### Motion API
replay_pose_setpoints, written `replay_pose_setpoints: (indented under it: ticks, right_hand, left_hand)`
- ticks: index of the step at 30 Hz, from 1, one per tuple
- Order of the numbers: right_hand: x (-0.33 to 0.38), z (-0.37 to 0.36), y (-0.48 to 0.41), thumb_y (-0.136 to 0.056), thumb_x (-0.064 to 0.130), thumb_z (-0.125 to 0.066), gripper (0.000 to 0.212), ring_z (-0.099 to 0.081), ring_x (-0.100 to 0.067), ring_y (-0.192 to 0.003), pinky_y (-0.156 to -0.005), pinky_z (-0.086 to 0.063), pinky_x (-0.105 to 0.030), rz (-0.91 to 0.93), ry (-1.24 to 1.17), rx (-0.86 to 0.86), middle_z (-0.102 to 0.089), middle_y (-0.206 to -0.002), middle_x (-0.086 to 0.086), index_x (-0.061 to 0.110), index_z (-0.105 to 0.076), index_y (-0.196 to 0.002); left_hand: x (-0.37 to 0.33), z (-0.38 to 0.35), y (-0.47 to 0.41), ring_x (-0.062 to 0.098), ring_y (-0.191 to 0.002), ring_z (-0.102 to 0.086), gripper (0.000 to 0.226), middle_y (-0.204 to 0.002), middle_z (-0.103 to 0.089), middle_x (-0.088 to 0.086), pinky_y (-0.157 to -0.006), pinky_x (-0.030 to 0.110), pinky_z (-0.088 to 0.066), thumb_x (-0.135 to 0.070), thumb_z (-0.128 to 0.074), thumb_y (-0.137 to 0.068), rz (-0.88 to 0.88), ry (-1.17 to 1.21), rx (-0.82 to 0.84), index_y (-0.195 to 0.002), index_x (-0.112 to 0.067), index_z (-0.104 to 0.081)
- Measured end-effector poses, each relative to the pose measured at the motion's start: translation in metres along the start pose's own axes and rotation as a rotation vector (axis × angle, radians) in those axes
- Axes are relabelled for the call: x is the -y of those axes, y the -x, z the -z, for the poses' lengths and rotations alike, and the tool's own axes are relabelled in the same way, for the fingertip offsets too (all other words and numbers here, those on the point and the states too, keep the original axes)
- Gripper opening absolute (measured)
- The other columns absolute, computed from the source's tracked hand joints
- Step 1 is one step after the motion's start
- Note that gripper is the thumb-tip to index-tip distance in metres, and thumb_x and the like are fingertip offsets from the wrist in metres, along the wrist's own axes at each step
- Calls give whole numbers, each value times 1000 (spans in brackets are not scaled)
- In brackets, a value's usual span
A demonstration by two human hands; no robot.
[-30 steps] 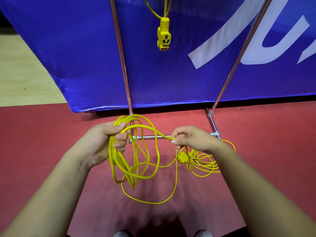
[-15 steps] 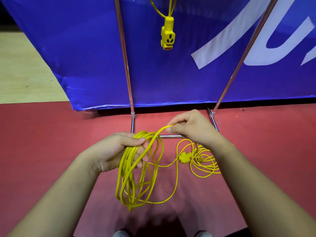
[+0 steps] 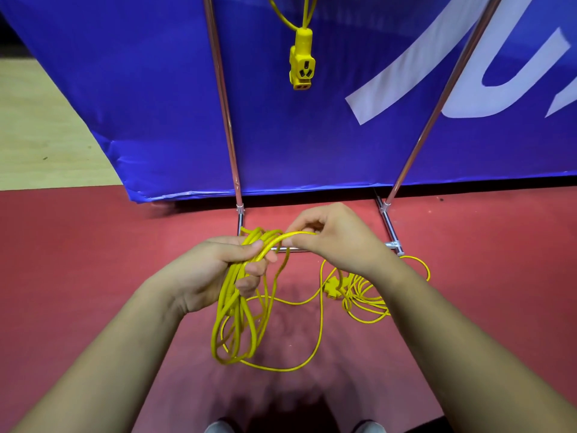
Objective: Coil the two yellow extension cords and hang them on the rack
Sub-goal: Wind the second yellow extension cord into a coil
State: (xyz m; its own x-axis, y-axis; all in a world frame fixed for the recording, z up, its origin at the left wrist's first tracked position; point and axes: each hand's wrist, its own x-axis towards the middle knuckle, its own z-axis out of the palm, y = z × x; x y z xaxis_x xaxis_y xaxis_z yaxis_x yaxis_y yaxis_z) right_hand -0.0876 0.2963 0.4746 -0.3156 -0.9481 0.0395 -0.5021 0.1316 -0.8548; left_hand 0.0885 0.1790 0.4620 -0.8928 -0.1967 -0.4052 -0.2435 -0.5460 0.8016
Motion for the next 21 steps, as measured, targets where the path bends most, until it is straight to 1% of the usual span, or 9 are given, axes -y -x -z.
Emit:
replay_pose_setpoints:
  ticks: [2, 4, 6, 8, 10, 13, 17, 19, 21]
  right_hand:
    - [-14, 3, -2, -81, 18, -76, 11, -40, -1, -53, -52, -32, -21, -17, 6, 15, -51, -55, 11, 14, -69, -72]
    - [-36, 5, -6, -83, 18, -73, 17, -38, -3, -53, -52, -31, -24, -53, 41, 41, -48, -58, 9, 17, -64, -70]
    - [-65, 8, -9, -85, 18, -72, 20, -37, -3, -53, -53, -32, -25, -103, 110, 59, -45, -58, 9, 17, -59, -69]
    - [-96, 10, -9, -85, 16, -71, 26, -39, -5, -53, -55, -37, -30, -177, 156, 39, -45, -58, 9, 20, -55, -66]
    - [-123, 10, -6, -86, 14, -71, 32, -36, -5, -50, -52, -33, -27, -277, 125, -4, -43, -56, 8, 21, -51, -62]
    - [-148, 3, -3, -86, 10, -71, 27, -31, -10, -52, -47, -28, -24, -391, 36, -5, -38, -59, 4, 15, -52, -67]
    - [-167, -12, -2, -87, 6, -68, 28, -32, -16, -63, -54, -28, -27, -468, 35, 122, -38, -66, -3, 14, -49, -69]
    - [-171, -15, 1, -88, 7, -67, 31, -35, -15, -61, -55, -29, -27, -529, 28, 125, -42, -65, -1, 18, -48, -67]
    - [-169, -16, 2, -89, 9, -67, 28, -47, -16, -60, -59, -39, -28, -577, -55, 74, -54, -65, -2, 17, -48, -70]
  left_hand:
    - [-3, 1, 0, 13, -42, -36, 15, -60, -38, 2, -46, 23, -33, -17, -53, -90, 2, 2, 46, -88, -4, -57]
    - [-4, 2, 1, 17, -44, -43, 15, -58, -40, 2, -47, 24, -39, -19, -60, -84, 2, 36, 58, -82, -6, -53]
    - [-5, 3, 3, 27, -51, -59, 18, -60, -52, 9, -48, 28, -49, -19, -65, -81, -21, 80, -5, -77, -6, -54]
    - [-9, 4, 7, 28, -49, -64, 19, -64, -61, 14, -44, 29, -52, -22, -57, -83, -74, 104, -82, -71, -8, -58]
    - [-15, 7, 10, 15, -34, -50, 17, -56, -54, 5, -38, 22, -44, -23, -56, -82, -146, 175, -69, -72, -9, -57]
    - [-15, 12, 9, 3, -29, -31, 15, -48, -35, -7, -35, 19, -29, -17, -46, -91, -238, 225, 6, -80, -8, -49]
    - [-13, 16, 6, 4, -30, -28, 18, -48, -32, -8, -38, 21, -26, -17, -39, -94, -315, 186, -34, -80, -10, -48]
    - [-16, 20, 6, 4, -32, -30, 18, -49, -33, -9, -39, 21, -29, -18, -38, -95, -350, 205, -37, -82, -10, -47]
    - [-17, 26, 6, 5, -34, -31, 18, -50, -33, -8, -41, 21, -31, -19, -38, -96, -376, 204, -66, -84, -10, -49]
